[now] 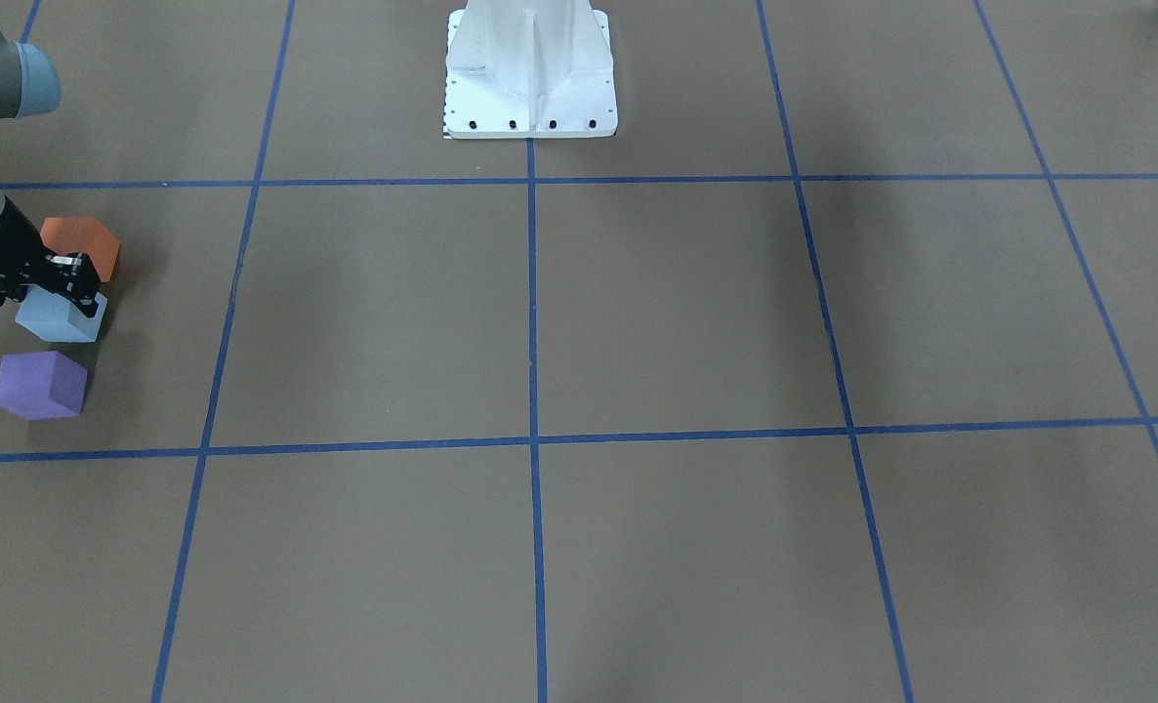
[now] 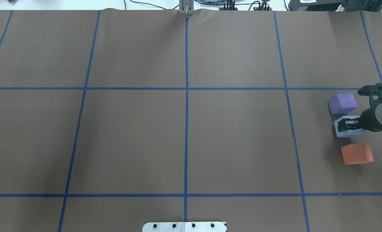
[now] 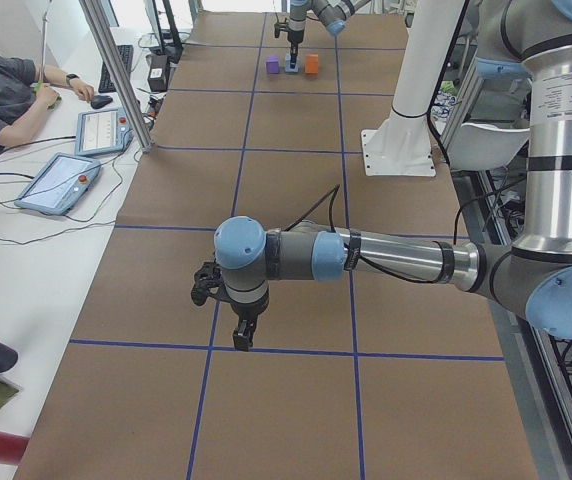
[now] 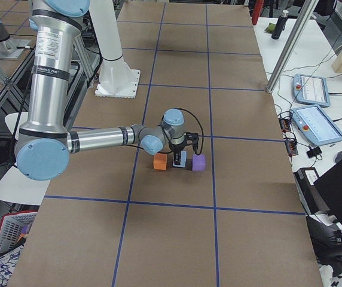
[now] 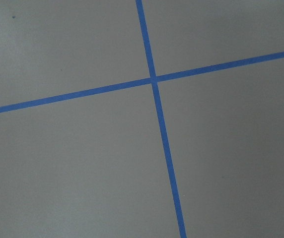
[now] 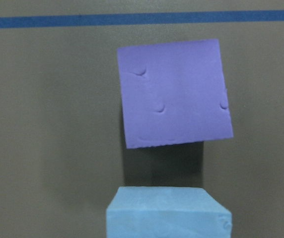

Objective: Place blue block between orange and purple blocks
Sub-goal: 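Lower the cube between the purple and orange cubes and open the right gripper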

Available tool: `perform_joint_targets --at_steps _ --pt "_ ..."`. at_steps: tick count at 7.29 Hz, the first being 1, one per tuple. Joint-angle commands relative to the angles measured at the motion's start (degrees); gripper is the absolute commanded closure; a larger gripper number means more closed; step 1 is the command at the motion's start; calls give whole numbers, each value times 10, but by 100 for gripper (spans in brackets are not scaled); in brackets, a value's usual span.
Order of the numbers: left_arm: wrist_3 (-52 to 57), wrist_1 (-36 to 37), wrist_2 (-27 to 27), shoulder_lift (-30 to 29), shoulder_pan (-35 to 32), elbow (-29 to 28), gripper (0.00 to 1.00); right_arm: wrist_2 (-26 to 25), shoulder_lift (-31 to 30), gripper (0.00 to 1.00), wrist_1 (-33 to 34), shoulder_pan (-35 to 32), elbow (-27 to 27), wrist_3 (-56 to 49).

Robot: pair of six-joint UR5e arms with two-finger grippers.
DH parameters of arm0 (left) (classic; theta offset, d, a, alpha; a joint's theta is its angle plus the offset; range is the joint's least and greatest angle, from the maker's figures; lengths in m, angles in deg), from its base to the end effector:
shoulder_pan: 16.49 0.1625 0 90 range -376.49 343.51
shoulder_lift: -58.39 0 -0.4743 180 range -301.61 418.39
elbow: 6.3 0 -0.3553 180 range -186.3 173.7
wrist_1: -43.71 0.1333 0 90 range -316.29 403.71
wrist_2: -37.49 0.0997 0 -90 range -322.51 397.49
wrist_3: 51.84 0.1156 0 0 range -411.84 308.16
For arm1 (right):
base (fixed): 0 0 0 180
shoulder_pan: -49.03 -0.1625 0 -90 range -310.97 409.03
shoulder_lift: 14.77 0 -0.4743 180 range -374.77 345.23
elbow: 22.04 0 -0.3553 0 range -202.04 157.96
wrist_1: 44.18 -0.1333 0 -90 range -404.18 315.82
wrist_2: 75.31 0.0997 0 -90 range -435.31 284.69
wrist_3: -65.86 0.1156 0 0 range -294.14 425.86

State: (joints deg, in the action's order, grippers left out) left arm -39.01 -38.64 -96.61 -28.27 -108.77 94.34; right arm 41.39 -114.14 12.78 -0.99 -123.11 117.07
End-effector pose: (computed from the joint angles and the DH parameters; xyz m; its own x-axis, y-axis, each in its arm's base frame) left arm -0.0697 -0.4215 0.6745 0.7083 0.1899 -0.6799 -0.1205 0.9815 0.1486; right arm -0.2067 -0.3731 0.6480 0.7373 0.0083 0.6755 -0.0746 0.9948 0.0692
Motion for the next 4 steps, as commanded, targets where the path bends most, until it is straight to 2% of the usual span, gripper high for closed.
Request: perform_joint_targets --at_steps 1,2,4 --pt "0 0 0 0 0 0 0 3 0 0 0 -1 -7 -15" --pt "-1 0 0 0 0 0 0 9 -2 0 1 -2 -16 -25" --pt "-10 0 0 0 0 0 0 70 -5 0 10 -65 -26 -86"
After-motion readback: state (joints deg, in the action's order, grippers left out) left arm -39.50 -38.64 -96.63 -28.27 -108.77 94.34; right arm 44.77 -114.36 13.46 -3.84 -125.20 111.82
